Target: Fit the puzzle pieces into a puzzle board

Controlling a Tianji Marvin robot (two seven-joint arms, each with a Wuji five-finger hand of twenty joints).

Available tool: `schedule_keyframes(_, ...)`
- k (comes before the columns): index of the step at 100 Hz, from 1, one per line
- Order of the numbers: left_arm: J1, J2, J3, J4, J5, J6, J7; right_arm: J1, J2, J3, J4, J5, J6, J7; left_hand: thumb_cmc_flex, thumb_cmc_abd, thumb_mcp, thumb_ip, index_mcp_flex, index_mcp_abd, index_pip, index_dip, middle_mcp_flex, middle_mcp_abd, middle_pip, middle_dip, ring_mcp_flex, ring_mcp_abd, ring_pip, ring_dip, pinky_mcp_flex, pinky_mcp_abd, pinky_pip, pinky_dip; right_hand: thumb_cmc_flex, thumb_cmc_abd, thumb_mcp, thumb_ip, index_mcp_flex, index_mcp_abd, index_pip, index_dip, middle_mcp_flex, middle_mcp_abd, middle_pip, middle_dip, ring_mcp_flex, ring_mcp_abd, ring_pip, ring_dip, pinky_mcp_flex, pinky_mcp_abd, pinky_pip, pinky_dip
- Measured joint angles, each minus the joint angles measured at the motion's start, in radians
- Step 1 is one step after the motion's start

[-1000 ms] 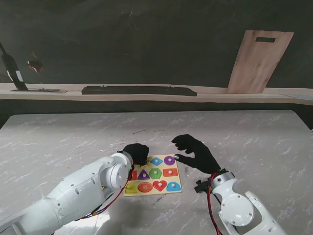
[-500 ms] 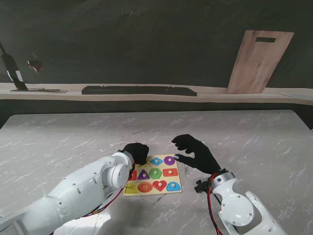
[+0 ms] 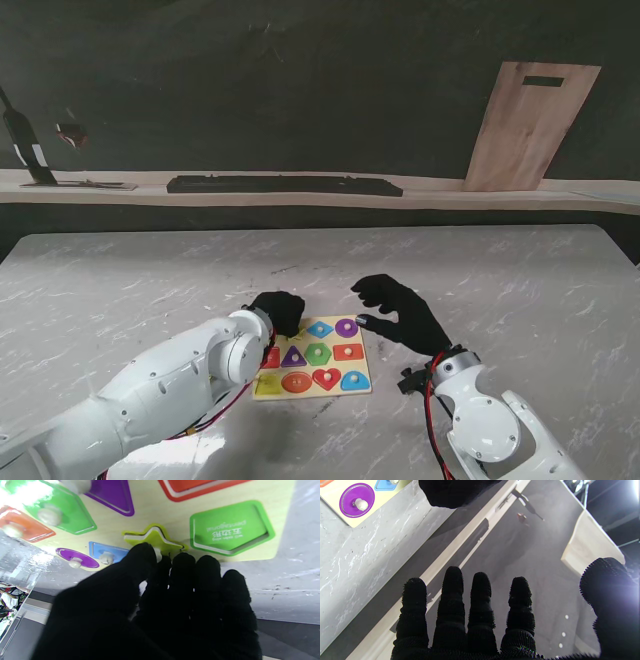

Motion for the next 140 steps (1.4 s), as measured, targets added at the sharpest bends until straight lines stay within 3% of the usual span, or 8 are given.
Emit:
schedule_keyframes(42, -0.019, -0.005, 0.025, 0.026, 0.01, -0.017, 0.003, 0.0, 0.0, 0.0, 0.0, 0.006, 0.0, 0.002, 0.0, 0.0, -0.036, -0.002, -0.009, -0.016, 0.035, 0.014, -0.006, -0.001, 0.001, 0.02, -0.008, 0.0, 0.001, 0.007, -0.008, 0.0, 0.0, 0.0, 0.0, 0.013, 0.0, 0.001, 0.0, 0.0, 0.0, 0.0, 0.009, 0.0, 0.0, 0.0, 0.0, 0.0, 0.0, 0.0, 0.0, 0.0, 0.0, 0.0)
schedule_keyframes(81, -0.023, 0.003, 0.031, 0.016, 0.031, -0.017, -0.009, 0.0, 0.0, -0.001, 0.0, 0.008, 0.0, 0.002, 0.001, 0.031, -0.134, 0.002, -0.037, -0.036, 0.012, 0.018, -0.077, -0.002, 0.047, 0.025, -0.033, 0.0, 0.001, 0.013, -0.032, 0.0, 0.0, 0.0, 0.0, 0.019, 0.0, 0.016, 0.0, 0.0, 0.0, 0.0, 0.009, 0.0, 0.0, 0.0, 0.0, 0.0, 0.0, 0.008, 0.0, 0.0, 0.0, 0.0)
schedule_keyframes(96, -0.008, 0.011, 0.013, -0.005, 0.041, -0.016, -0.009, 0.0, 0.0, -0.001, 0.0, 0.009, 0.0, 0.005, -0.047, 0.077, -0.163, 0.002, -0.037, -0.035, -0.058, 0.019, -0.11, -0.002, 0.047, 0.024, -0.059, 0.0, -0.003, 0.013, -0.053, 0.0, -0.004, 0.0, 0.0, 0.021, 0.0, 0.016, 0.0, 0.0, 0.0, 0.0, 0.009, 0.0, 0.0, 0.0, 0.0, 0.0, 0.0, 0.008, 0.0, 0.0, 0.0, 0.0)
schedule_keyframes(114, 0.011, 0.016, -0.008, -0.022, 0.043, -0.016, -0.003, 0.0, 0.0, -0.001, 0.0, 0.009, 0.0, 0.006, -0.048, 0.12, -0.189, 0.002, -0.037, -0.022, -0.138, 0.019, -0.122, -0.002, 0.048, 0.0, -0.07, 0.0, -0.023, 0.013, -0.063, 0.0, -0.01, 0.0, 0.0, 0.021, 0.0, 0.016, 0.0, 0.0, 0.0, 0.0, 0.009, 0.0, 0.0, 0.0, 0.0, 0.0, 0.0, 0.008, 0.0, 0.0, 0.0, 0.0)
schedule_keyframes(130, 0.033, 0.016, -0.037, -0.029, 0.051, -0.016, 0.028, 0.0, 0.0, -0.001, 0.0, 0.009, 0.0, 0.006, -0.062, 0.15, -0.199, 0.002, -0.056, -0.02, -0.355, -0.03, -0.139, -0.002, 0.043, -0.021, -0.072, 0.0, -0.036, 0.013, -0.071, 0.0, -0.013, 0.0, 0.0, 0.021, 0.0, 0.016, 0.0, 0.0, 0.0, 0.0, 0.009, 0.0, 0.0, 0.0, 0.0, 0.0, 0.0, 0.008, 0.0, 0.0, 0.0, 0.0)
schedule_keyframes(140, 0.054, 0.016, -0.066, -0.037, 0.049, -0.014, 0.042, 0.0, 0.0, -0.001, 0.0, 0.009, 0.0, 0.006, -0.067, 0.15, -0.208, 0.002, -0.049, -0.019, -0.395, -0.041, -0.14, -0.001, 0.034, -0.037, -0.072, 0.0, -0.039, 0.013, -0.074, 0.0, -0.013, 0.0, 0.0, 0.022, 0.0, 0.016, 0.0, 0.0, 0.0, 0.0, 0.009, 0.0, 0.0, 0.0, 0.0, 0.0, 0.0, 0.008, 0.0, 0.0, 0.0, 0.0)
